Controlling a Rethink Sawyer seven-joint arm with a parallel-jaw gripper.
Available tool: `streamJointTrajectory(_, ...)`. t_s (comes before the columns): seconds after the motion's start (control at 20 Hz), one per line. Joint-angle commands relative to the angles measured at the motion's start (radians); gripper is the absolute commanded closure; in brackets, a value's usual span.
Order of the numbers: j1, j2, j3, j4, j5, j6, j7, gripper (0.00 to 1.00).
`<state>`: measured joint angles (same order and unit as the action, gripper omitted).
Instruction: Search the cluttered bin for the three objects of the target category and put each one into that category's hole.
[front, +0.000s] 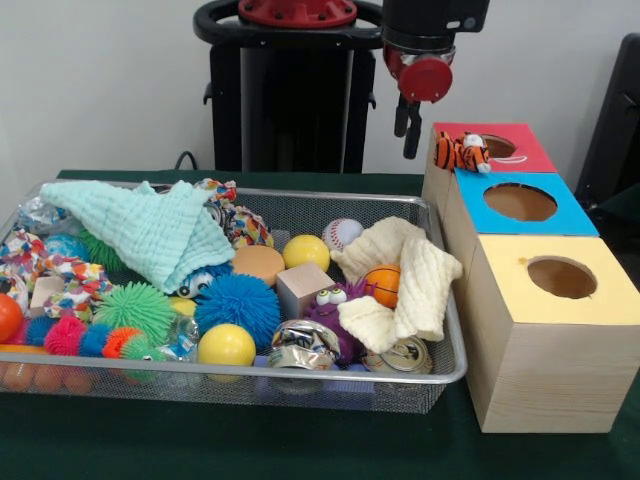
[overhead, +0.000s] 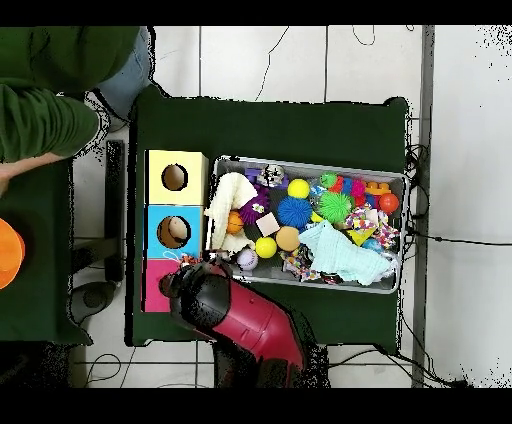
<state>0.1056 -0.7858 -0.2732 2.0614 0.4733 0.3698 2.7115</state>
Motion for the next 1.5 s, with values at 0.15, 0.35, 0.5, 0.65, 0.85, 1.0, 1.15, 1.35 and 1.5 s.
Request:
streamJointTrajectory(0.15, -0.056, 0.003, 0.103, 0.017, 0.139, -0.15, 0.234, 0.0)
streamJointTrajectory(0.35, -0.092, -0.015, 0.175, 0.051, 0.18, -0.19, 0.217, 0.0)
streamJointTrajectory(0.5, -0.13, -0.037, 0.245, 0.078, 0.21, -0.211, 0.204, 0.0)
streamJointTrajectory(0.65, -0.125, -0.042, 0.246, 0.074, 0.225, -0.203, 0.209, 0.0)
streamJointTrajectory(0.85, -0.003, 0.031, 0.052, 0.001, 0.172, -0.171, 0.197, 0.0)
streamJointTrajectory(1.0, -0.027, -0.016, 0.074, 0.016, 0.187, -0.163, 0.197, 0.0)
streamJointTrajectory(1.15, -0.019, -0.079, 0.093, 0.007, 0.22, -0.073, 0.231, 0.0)
streamJointTrajectory(1.35, -0.014, -0.111, 0.111, -0.012, 0.23, -0.001, 0.238, 0.0)
streamJointTrajectory(1.5, -0.04, -0.11, 0.158, 0.003, 0.25, -0.026, 0.202, 0.0)
